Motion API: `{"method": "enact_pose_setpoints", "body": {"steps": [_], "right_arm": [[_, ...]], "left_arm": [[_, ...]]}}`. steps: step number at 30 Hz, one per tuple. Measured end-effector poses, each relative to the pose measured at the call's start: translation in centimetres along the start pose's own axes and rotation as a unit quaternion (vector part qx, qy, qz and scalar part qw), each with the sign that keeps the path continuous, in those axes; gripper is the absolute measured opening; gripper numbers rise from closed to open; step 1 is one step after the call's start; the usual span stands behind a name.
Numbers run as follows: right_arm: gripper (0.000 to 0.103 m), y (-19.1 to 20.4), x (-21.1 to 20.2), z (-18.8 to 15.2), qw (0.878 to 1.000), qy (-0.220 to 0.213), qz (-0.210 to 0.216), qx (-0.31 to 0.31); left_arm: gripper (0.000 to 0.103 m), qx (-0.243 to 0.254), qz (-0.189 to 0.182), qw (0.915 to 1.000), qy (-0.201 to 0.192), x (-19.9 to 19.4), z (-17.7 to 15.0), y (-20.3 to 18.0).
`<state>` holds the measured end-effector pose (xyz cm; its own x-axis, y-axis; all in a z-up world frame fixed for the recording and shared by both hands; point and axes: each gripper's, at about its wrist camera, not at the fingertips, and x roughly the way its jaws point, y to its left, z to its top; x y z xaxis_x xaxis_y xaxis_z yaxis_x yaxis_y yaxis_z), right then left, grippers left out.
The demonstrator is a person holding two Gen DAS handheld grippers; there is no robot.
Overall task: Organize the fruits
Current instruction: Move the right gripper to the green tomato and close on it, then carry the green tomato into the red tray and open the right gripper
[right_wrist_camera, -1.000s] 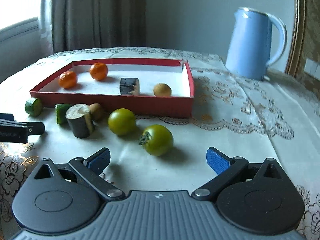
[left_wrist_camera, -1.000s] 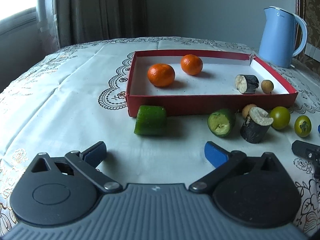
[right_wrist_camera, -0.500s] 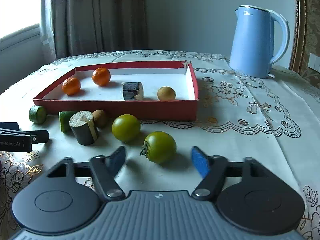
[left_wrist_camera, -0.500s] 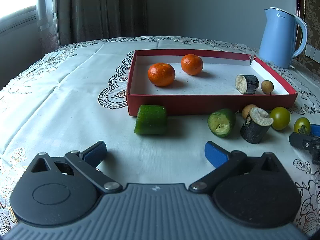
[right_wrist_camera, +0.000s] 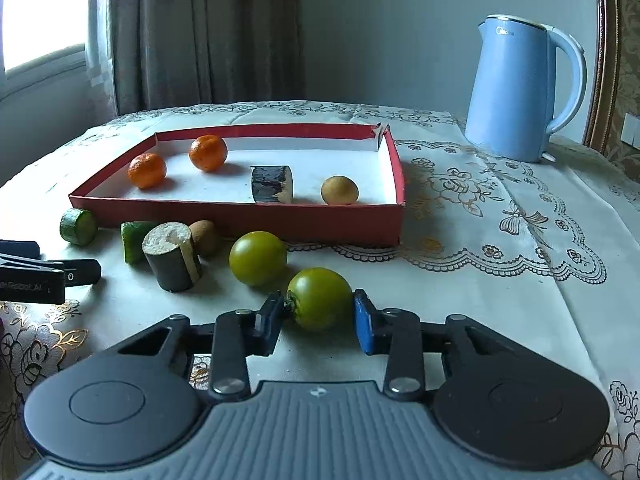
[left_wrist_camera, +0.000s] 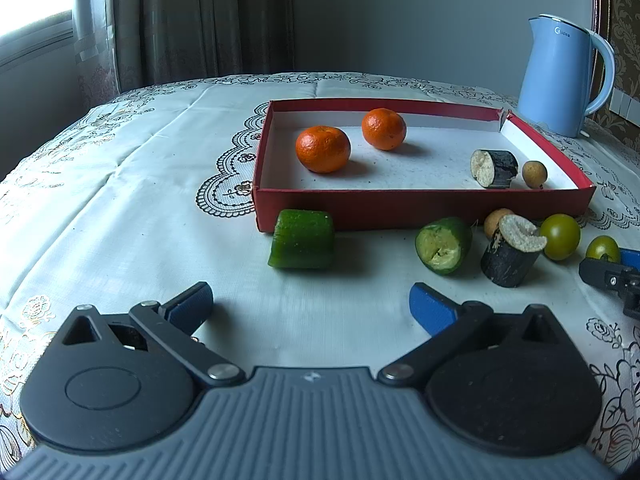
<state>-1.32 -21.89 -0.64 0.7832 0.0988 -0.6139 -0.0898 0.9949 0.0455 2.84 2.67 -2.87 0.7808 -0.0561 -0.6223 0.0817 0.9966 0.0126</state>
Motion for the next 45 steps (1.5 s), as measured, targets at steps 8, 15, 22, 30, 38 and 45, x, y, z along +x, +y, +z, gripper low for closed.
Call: {"method": "enact_pose_setpoints", "body": {"steps": [8, 15, 22, 30, 38, 45], "right_arm": [[0.035, -0.2, -0.2, 0.0, 1.000, -0.006, -0.007, 0.008], [0.035, -0.6, -0.4, 0.1, 1.000, -0.011, -0.017, 0.017], [0.035, -1.0, -1.7, 1.5, 0.999, -0.040, -0.031, 0.017], [0.035, -1.4, -0.9, 3.4, 0.997, -0.055, -0.047, 0.011], [0.035, -1.5, 0.8, 6.5, 0.995, -0.075, -0.061, -0.001], [0.035, -1.5, 4.0, 8.4, 0.996, -0.063, -0.065, -0.003]], "left_arm": [[0.103, 0.000, 0.000, 1.0000, 0.000, 0.0, 0.0, 0.0], [0.103, 0.000, 0.000, 1.0000, 0.000, 0.0, 0.0, 0.0], [0.103, 0.000, 0.000, 1.0000, 0.000, 0.0, 0.0, 0.0], [0.103, 0.000, 0.000, 1.0000, 0.000, 0.0, 0.1, 0.0], [0.103, 0.000, 0.000, 1.0000, 0.000, 0.0, 0.1, 0.0], [0.103, 0.000, 0.000, 1.0000, 0.000, 0.0, 0.1, 0.0]]}}
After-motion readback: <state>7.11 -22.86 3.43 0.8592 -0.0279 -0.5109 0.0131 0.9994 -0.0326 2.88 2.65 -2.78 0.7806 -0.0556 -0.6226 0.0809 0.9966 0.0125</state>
